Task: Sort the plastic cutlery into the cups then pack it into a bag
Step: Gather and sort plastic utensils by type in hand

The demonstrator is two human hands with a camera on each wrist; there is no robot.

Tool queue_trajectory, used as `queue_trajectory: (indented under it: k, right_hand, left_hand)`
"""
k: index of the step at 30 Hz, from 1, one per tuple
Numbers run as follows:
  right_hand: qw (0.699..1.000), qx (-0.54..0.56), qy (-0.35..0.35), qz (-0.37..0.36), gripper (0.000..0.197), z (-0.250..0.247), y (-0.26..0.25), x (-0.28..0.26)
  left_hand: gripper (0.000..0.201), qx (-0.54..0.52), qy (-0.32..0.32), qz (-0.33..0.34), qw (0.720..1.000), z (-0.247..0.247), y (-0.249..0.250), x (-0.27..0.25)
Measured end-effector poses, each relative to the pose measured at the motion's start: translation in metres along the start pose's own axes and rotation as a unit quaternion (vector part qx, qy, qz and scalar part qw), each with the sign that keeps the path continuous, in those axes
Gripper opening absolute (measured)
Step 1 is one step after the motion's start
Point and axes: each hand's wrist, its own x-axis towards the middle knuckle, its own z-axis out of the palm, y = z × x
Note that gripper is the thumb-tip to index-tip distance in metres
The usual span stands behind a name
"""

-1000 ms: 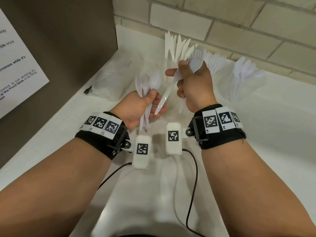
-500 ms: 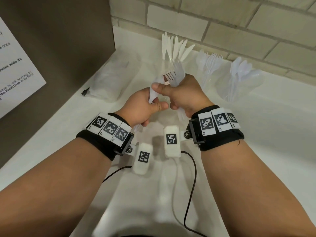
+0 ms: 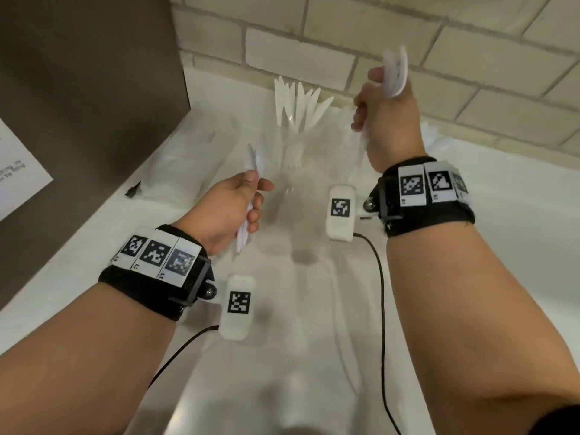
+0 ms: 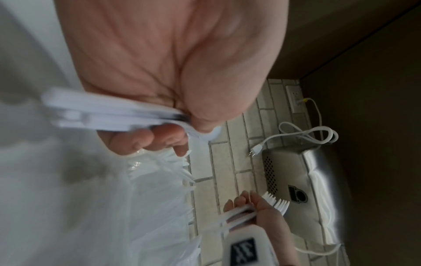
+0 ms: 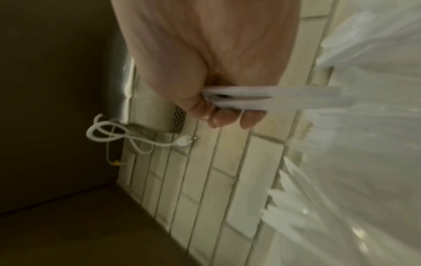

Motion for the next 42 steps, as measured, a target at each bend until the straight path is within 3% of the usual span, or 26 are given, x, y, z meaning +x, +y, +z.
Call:
queue_trajectory:
  k: [4,13,19,23,28,33,36,39,42]
  right_hand:
    - [0.991,0.068,0.056,-0.097,0.023,-0.009,0.003,0.037]
    - [0.996,0.042,0.066,-0.051,0.020,-0.003,0.056,0.064]
    - [0.998,0.006,0.068,-0.017,0.029,-0.005,0.064,0.073]
    - [0.992,-0.063,0.100,-0.037,0.008,-0.005,0.066,0.075]
    - [0.952,-0.305,0.030,-0.015,0.020,-0.012,0.070,0.068]
    - [0.941,-0.308,0.069,-0.121,0.016,-0.011,0.046,0.053]
    - [0.952,-0.272,0.032,-0.139,0.010,-0.008,0.027,0.029]
    - [0.971,-0.221,-0.034,-0.089,0.006,-0.006,0.013,-0.010]
    - [0.975,-0.194,-0.109,0.024,0.042,-0.003,0.006,-0.048]
  left_hand:
    - [0.038,-0.012,0.003,-0.010,1.000,0.005,-0.001,0.001]
    - [0.040,-0.007,0.005,-0.006,1.000,0.008,-0.005,0.008]
    - [0.041,-0.009,0.008,-0.008,1.000,0.007,-0.007,0.007]
    - [0.040,-0.012,0.005,-0.011,1.000,0.010,-0.007,0.006]
    - [0.040,0.008,-0.002,-0.016,1.000,0.013,-0.006,0.004]
    - [0.034,0.046,-0.005,-0.015,0.999,0.018,-0.004,0.002]
    - [0.030,0.069,-0.011,-0.002,0.998,0.024,-0.001,0.003]
    - [0.029,0.087,-0.012,0.012,0.996,0.029,0.003,0.005]
    - [0.028,0.124,-0.030,0.028,0.991,0.036,0.006,0.003]
